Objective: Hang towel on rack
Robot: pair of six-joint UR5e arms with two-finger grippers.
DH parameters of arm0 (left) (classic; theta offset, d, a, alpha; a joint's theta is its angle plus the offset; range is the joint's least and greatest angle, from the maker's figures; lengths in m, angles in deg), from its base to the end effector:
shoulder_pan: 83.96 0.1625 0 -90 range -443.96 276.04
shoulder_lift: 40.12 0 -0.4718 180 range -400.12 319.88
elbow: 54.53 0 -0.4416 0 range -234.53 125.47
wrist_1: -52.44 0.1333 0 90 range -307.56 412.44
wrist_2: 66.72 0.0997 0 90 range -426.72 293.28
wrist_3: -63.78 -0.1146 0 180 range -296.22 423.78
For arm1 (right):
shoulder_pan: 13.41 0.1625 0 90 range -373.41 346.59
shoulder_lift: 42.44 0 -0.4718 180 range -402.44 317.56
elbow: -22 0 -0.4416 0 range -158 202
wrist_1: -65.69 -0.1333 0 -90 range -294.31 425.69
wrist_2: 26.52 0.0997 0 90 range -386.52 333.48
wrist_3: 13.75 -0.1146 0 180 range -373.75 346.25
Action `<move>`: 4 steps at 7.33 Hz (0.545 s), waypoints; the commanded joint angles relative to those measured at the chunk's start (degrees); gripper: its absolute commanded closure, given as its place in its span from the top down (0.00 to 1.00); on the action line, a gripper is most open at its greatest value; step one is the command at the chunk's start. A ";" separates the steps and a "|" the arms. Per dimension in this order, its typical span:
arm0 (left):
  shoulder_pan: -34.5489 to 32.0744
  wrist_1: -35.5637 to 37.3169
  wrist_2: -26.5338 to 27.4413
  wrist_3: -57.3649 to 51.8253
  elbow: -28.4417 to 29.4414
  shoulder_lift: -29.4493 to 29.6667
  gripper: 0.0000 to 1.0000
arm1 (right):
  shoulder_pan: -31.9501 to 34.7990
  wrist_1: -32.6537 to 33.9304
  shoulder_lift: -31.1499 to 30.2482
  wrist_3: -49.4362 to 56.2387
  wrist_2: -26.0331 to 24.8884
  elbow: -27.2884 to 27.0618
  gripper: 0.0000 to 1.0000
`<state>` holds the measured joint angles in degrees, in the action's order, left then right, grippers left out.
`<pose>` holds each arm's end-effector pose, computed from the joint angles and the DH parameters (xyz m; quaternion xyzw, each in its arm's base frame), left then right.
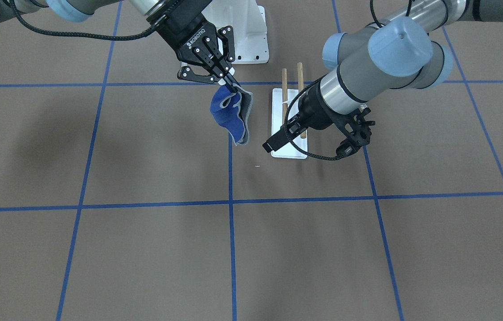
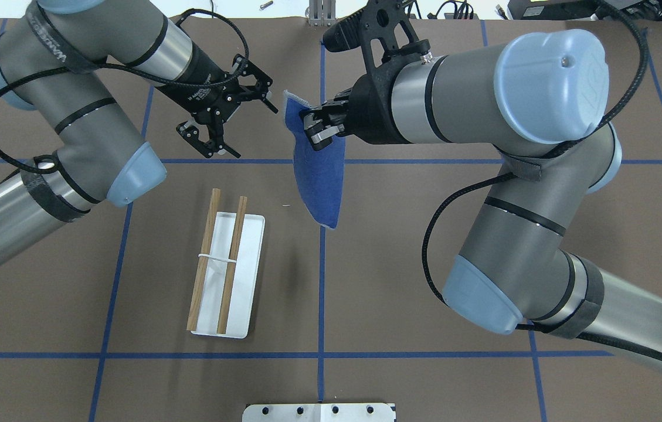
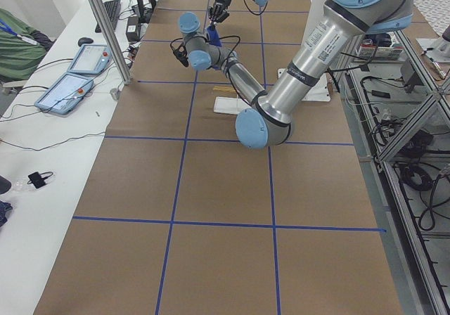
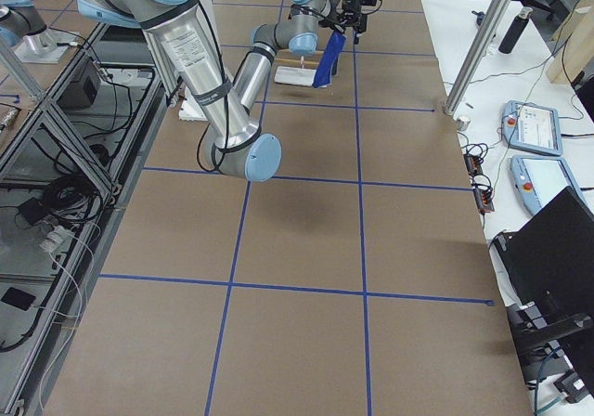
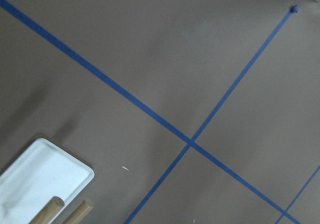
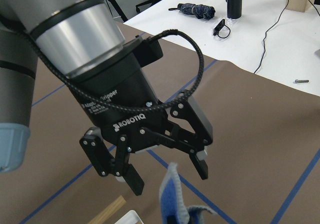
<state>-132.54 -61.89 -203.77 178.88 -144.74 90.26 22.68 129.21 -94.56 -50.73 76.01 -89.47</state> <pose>0.4618 -0.5981 0.1774 -0.2296 0.5503 -0.2924 0.7476 -0.4482 -0.4609 0.0637 0.4179 -0.5384 -0.1807 0.7091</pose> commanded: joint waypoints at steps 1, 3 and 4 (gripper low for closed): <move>1.21 -0.19 0.03 2.06 0.99 1.02 0.98 | -1.80 0.02 0.70 -0.38 -2.59 -0.06 0.00; 1.91 -0.45 0.03 2.24 0.91 1.19 0.87 | -2.42 0.02 0.71 -0.38 -3.30 -0.15 0.00; 2.53 -2.11 0.03 2.15 0.91 1.10 0.65 | -2.51 0.02 0.71 -0.38 -3.48 -0.06 0.00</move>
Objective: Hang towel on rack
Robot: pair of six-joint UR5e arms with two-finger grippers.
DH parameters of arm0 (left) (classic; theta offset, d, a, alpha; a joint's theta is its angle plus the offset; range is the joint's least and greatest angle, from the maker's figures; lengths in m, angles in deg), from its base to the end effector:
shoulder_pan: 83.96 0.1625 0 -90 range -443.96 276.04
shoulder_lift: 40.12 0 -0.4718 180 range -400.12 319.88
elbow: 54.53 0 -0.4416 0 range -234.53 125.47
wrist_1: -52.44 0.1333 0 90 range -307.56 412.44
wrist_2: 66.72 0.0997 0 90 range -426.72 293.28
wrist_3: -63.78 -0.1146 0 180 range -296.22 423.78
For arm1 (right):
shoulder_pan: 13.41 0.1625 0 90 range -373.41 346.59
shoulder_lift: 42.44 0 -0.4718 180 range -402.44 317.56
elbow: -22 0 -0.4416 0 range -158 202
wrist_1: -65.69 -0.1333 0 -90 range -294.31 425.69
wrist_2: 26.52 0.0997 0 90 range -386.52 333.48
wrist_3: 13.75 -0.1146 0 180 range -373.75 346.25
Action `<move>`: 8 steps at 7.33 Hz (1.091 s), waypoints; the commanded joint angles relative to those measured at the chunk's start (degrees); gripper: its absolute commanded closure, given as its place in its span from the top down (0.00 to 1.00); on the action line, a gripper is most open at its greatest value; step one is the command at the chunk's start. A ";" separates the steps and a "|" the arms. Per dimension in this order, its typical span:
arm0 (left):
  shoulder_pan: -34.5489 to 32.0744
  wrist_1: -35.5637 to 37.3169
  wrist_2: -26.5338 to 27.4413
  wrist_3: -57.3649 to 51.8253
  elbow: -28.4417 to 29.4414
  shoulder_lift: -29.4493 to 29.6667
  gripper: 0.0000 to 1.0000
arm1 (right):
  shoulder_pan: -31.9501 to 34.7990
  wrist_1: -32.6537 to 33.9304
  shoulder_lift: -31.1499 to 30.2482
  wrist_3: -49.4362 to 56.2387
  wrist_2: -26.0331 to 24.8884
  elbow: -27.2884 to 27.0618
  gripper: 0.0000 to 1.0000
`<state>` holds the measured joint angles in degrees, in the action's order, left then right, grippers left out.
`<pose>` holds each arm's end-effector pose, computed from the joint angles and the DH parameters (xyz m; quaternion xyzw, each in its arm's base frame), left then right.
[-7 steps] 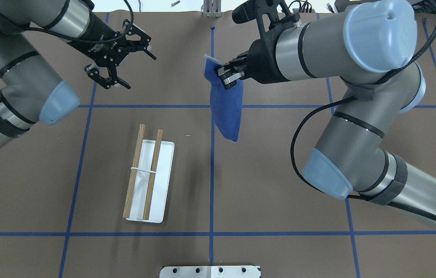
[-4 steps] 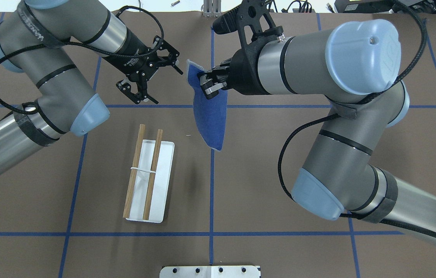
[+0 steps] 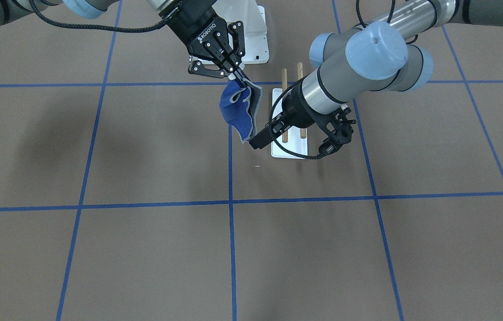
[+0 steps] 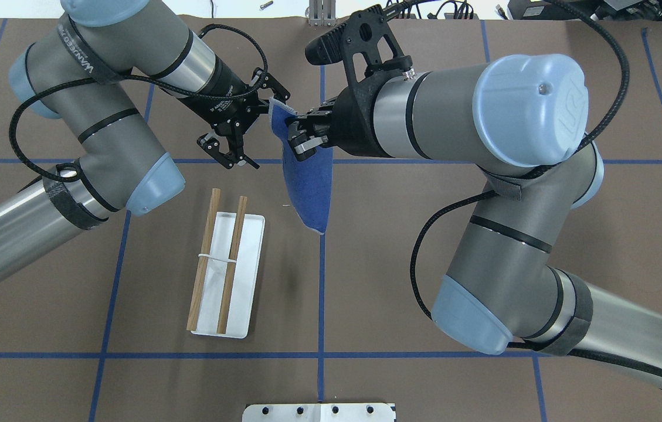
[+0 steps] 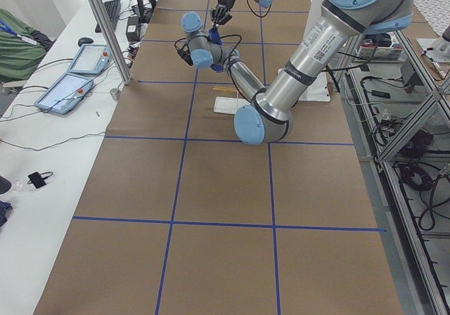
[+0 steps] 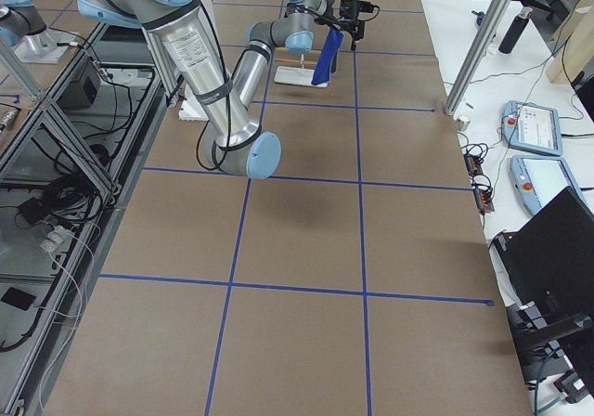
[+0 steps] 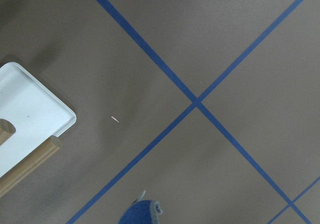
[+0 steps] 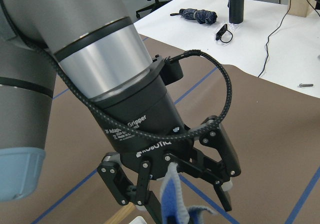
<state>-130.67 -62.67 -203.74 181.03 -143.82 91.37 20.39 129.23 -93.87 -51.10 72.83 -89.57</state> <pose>0.4844 -0.5864 0.1684 -0.2457 0.5481 -0.2896 0.7452 -0.4621 -0.4473 0.0556 0.4249 -0.5387 -0.1739 0.7064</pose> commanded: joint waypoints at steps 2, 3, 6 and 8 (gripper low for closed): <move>1.79 -3.36 0.00 0.00 -0.01 -0.36 0.44 | -0.23 -0.09 0.10 -0.01 -0.64 0.04 0.00; 2.15 -3.45 -0.09 0.00 -0.01 -0.36 0.44 | -0.23 -0.09 0.11 0.08 -0.73 0.13 0.00; 2.59 -3.45 -0.09 -0.01 -0.27 -0.18 0.44 | -0.23 -0.09 0.28 -0.01 -0.73 0.13 0.00; 2.59 -3.36 -0.18 -0.53 -0.45 -0.18 0.43 | -0.23 -0.09 0.19 0.08 -0.73 0.13 0.00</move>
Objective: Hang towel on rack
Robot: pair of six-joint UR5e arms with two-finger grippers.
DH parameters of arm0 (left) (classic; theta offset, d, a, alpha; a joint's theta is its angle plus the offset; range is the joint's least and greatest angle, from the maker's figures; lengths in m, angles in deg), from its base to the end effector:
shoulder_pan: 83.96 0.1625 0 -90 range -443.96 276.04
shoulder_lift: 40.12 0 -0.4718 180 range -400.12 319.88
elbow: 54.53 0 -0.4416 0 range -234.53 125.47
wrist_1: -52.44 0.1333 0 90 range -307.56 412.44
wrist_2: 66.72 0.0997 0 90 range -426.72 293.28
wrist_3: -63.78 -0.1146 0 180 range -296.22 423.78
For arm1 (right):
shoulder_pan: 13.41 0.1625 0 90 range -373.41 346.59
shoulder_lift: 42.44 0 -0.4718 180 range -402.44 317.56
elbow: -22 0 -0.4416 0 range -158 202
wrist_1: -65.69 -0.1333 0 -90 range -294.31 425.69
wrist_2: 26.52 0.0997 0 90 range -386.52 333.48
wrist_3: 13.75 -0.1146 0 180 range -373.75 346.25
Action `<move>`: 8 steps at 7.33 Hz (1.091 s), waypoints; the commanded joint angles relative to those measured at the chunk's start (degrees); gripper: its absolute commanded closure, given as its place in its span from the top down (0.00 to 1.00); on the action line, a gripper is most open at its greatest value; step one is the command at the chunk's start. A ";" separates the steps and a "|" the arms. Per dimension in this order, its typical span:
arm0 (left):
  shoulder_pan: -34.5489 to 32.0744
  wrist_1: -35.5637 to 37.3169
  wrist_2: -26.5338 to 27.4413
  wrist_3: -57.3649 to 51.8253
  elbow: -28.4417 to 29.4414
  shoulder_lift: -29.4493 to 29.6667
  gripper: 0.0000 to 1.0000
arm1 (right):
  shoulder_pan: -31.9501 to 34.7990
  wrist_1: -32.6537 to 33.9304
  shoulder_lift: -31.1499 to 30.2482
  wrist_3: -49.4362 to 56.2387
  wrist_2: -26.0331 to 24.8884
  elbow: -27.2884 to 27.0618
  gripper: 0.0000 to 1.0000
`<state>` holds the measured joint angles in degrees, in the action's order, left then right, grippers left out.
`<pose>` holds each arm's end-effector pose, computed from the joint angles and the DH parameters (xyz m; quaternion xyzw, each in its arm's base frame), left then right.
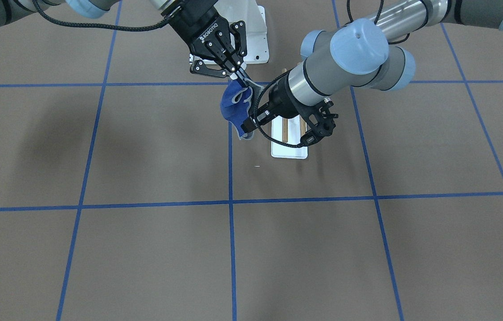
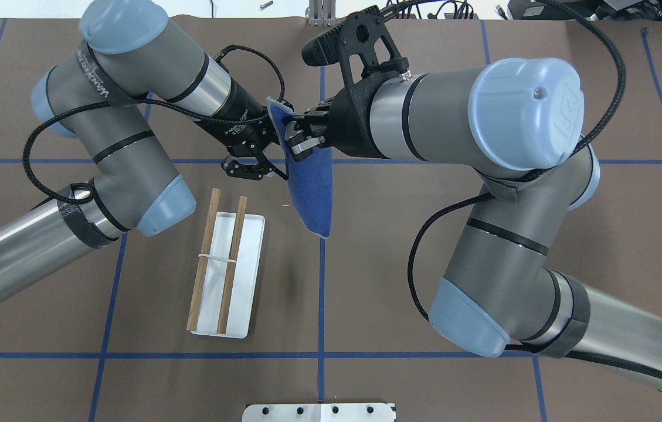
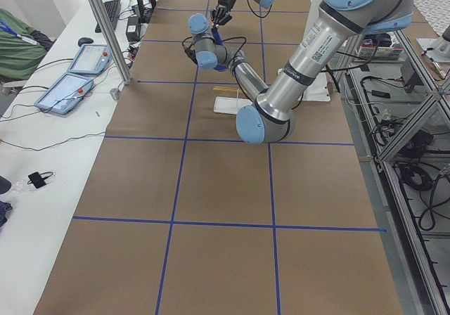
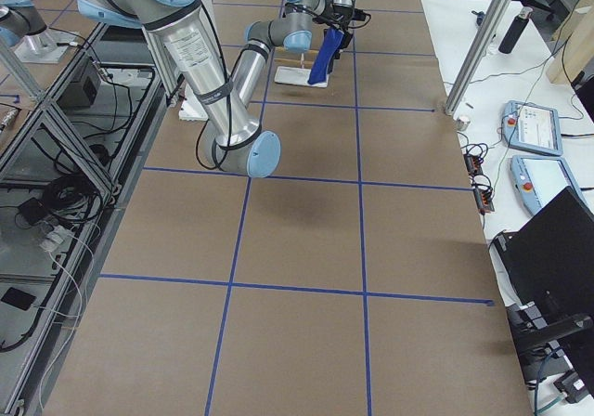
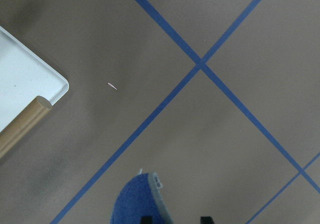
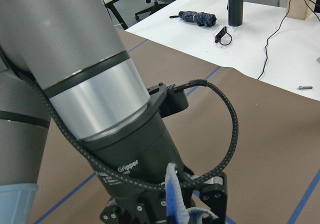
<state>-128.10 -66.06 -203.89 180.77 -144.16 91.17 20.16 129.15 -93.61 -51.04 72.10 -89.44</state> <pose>0.5061 -0.5597 0.1618 -0.2474 0.5651 -0.2529 0.7454 -0.4636 -0.4471 0.0533 0.4287 -0.5373 -0.1714 0.7058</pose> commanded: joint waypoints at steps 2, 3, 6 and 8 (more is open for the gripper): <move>0.02 0.11 -0.03 -0.36 -0.28 -0.07 0.24 | 0.00 0.00 -0.06 0.02 0.00 0.00 0.00; 0.02 0.20 -0.20 -0.36 -0.63 -0.16 0.17 | 0.00 0.00 -0.06 0.02 0.00 -0.09 0.00; -0.07 0.38 -0.21 -0.27 -1.16 -0.42 0.00 | 0.09 0.00 -0.67 0.02 0.00 -0.61 0.00; -0.24 0.38 -0.03 -0.36 -1.07 -0.42 0.00 | 0.18 -0.09 -1.46 -0.76 0.44 -1.66 0.05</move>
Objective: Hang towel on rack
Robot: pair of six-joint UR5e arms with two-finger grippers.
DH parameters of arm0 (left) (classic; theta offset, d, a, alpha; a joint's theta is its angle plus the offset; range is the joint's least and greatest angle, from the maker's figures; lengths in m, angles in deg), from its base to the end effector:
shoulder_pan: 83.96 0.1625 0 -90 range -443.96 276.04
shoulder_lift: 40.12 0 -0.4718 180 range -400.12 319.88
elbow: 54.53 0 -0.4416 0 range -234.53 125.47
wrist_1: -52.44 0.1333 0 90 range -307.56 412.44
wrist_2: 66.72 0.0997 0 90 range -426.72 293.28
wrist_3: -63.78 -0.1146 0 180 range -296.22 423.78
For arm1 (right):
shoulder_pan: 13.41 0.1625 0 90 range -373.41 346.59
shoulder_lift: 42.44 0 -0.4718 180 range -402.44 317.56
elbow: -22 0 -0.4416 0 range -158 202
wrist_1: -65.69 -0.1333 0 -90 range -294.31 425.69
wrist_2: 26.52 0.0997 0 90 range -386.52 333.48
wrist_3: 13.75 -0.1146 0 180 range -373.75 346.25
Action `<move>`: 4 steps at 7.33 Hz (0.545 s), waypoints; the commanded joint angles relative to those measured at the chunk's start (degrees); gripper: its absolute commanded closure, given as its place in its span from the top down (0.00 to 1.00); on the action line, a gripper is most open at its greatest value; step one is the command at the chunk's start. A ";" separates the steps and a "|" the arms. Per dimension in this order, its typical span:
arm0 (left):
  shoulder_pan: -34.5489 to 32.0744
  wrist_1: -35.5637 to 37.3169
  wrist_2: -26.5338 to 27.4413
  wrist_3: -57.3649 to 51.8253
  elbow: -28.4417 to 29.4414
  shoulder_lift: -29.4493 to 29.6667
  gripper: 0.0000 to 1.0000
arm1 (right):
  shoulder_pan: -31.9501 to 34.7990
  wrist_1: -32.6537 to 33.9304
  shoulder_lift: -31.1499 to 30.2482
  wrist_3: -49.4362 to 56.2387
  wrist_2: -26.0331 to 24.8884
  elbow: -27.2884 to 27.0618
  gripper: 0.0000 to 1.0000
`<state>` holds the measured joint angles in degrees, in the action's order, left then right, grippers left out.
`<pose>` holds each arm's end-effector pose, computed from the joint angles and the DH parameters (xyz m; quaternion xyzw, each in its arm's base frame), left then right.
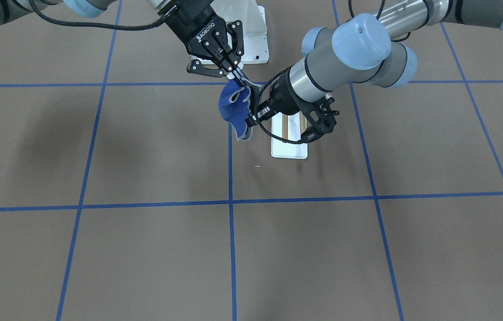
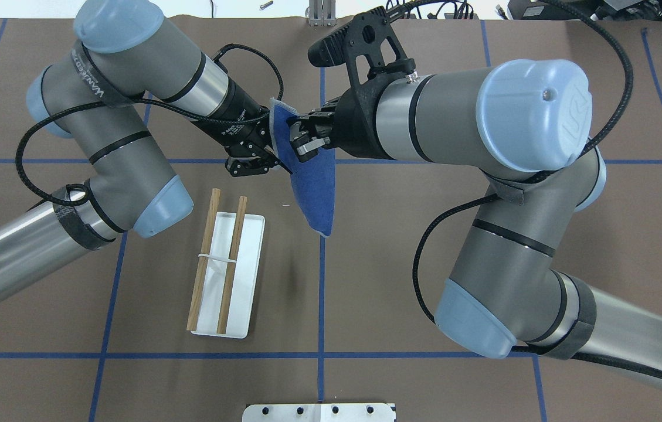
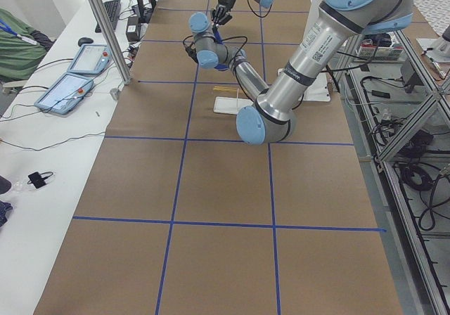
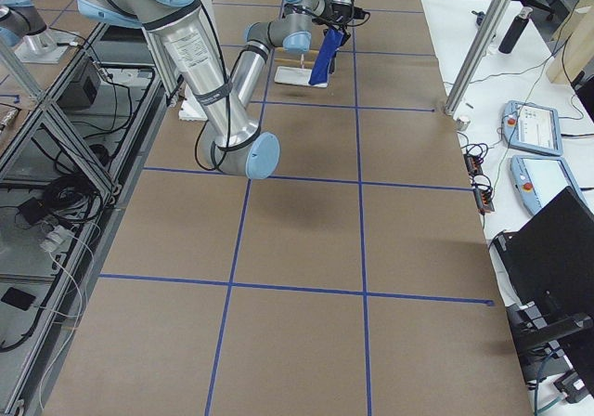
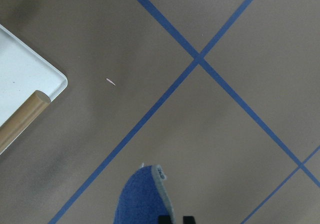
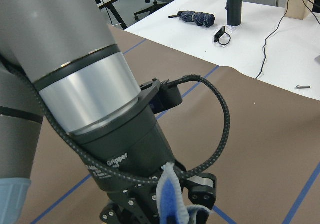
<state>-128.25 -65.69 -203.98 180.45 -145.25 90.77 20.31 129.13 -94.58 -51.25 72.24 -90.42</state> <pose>0.5001 -0.5565 0.1593 -0.2448 0.5680 -0.2497 0.7451 -0.4573 -0.4445 0.0582 0.4279 -0.5382 -0.1699 0.7059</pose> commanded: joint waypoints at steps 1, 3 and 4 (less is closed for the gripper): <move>-0.18 0.09 0.15 -0.04 0.02 -0.02 0.00 | 0.03 -0.07 -0.50 -3.43 0.39 -0.87 0.28; -0.88 0.27 0.15 -0.04 0.02 -0.02 0.00 | 0.03 0.02 -1.02 -11.60 0.39 -2.18 0.87; -1.06 0.27 0.15 0.05 0.02 -0.02 0.00 | 0.03 0.11 -2.25 -15.20 0.65 -4.02 1.00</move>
<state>-129.02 -65.47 -203.83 180.43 -145.24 90.75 20.34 129.13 -95.72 -61.87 72.68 -92.64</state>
